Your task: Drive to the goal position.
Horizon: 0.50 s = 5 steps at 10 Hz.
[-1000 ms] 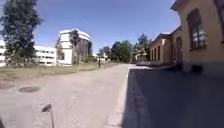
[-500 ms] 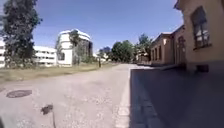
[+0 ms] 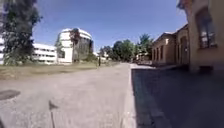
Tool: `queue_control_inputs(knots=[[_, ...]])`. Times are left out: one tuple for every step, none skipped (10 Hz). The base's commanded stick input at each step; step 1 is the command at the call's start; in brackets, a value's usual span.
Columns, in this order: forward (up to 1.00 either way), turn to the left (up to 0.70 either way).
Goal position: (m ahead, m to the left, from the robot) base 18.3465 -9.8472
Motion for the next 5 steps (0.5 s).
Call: queue_control_inputs(knots=[[0.70,0.00],[0.70,0.00],[0.70,0.00],[0.70,0.00],[0.70,0.00]])
